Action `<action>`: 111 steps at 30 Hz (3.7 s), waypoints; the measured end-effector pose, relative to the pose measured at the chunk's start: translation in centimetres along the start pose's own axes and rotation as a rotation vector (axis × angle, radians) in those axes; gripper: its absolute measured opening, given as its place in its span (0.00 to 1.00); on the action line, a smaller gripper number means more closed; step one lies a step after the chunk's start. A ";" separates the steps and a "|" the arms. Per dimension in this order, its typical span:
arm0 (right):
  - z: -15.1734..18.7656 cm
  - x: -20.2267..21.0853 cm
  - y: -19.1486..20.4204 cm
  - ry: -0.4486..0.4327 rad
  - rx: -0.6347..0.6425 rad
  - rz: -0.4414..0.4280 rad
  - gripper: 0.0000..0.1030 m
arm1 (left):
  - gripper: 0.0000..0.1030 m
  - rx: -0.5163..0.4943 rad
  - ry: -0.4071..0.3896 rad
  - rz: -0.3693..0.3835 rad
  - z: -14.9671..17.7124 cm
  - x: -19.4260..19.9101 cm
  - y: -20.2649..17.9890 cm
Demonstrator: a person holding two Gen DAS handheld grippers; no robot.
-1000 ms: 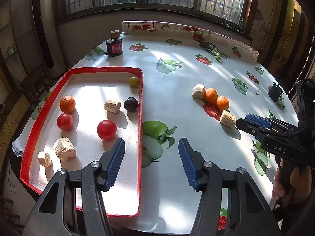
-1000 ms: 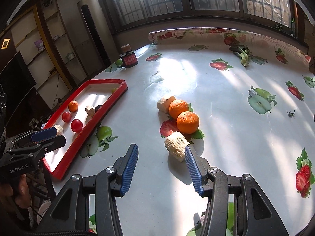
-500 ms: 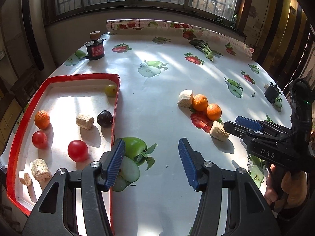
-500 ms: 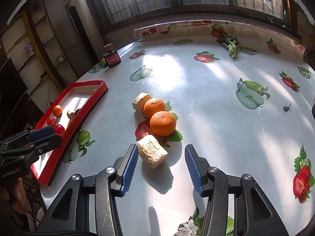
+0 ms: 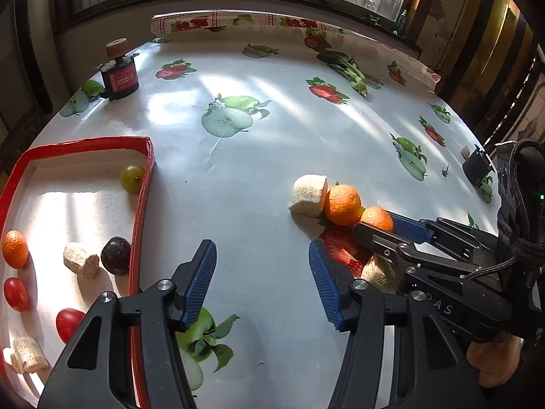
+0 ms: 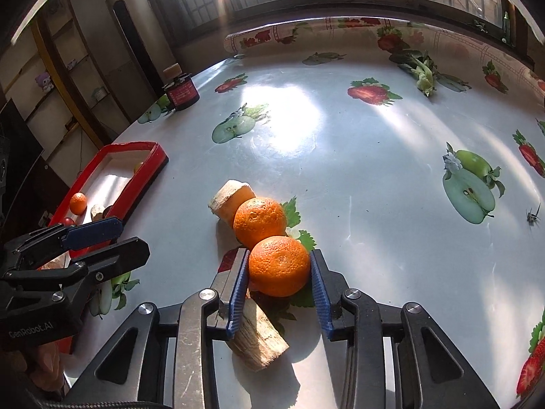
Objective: Organize fruits
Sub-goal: 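Grip a mandarin orange with the right tool while the left tool grips a beige block, then carry the beige block with the left tool while the right tool carries the orange over the tray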
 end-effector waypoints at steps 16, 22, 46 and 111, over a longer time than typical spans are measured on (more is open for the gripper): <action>0.2 4.8 -4.0 -0.111 -0.117 -0.005 0.34 | 0.28 -0.097 0.030 -0.009 -3.2 -5.5 -3.3; 0.2 5.6 -3.8 -0.125 -0.114 -0.008 0.34 | 0.25 -0.095 0.019 0.001 -2.6 -4.2 -3.3; 0.5 7.0 2.6 -0.144 -0.015 -0.050 0.34 | 0.25 0.004 -0.114 -0.092 1.9 5.0 1.7; -4.1 -1.0 18.1 -0.055 0.220 -0.197 0.33 | 0.25 0.252 -0.179 -0.249 3.6 10.2 18.3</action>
Point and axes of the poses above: each gripper's, at about its wrist camera, not at the fingertips, and x roughly against the way its jaws point, y to its left, z to its underside, the point moved 2 cm from there along -x, roughly the way its jaws point, and after that the axes turned 1 degree about x, right-handed, at the moved point
